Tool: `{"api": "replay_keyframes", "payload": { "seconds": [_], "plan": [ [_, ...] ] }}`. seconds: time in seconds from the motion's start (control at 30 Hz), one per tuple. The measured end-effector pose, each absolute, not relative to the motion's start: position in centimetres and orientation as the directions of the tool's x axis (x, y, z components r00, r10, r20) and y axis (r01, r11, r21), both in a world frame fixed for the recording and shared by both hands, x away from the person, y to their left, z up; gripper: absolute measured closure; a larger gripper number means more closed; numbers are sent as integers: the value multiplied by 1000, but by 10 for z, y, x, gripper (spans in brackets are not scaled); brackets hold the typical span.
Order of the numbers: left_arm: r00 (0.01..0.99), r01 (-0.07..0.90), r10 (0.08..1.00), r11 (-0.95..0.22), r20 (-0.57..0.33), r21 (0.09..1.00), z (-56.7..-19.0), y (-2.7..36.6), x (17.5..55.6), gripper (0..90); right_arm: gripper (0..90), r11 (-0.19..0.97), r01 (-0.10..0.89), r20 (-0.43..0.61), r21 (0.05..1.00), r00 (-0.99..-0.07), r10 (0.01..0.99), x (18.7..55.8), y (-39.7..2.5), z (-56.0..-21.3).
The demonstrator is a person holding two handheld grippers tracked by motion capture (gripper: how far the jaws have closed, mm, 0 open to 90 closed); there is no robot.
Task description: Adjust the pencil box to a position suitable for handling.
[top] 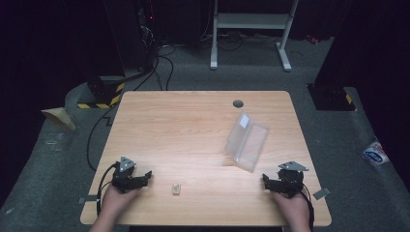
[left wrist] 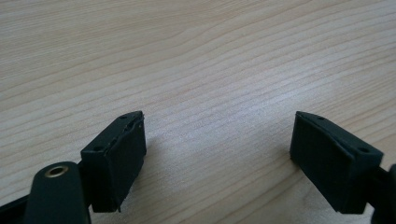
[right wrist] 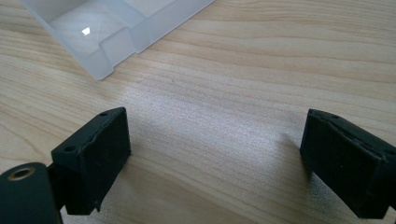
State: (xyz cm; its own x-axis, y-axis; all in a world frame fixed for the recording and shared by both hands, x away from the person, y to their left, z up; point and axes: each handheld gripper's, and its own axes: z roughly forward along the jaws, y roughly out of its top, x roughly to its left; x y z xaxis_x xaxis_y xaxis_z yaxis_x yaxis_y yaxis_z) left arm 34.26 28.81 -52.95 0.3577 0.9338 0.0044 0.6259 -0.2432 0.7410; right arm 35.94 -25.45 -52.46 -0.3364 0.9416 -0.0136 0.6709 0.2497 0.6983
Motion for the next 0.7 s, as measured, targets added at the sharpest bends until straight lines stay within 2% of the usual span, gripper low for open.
{"api": "replay_keyframes", "payload": {
  "seconds": [0.7],
  "plan": [
    [365, 623, 931, -249, 6, 741, -529, 288, 343, 189, 93, 243, 671, -12, 701, -329, 944, 359, -255, -525]
  ]
}}
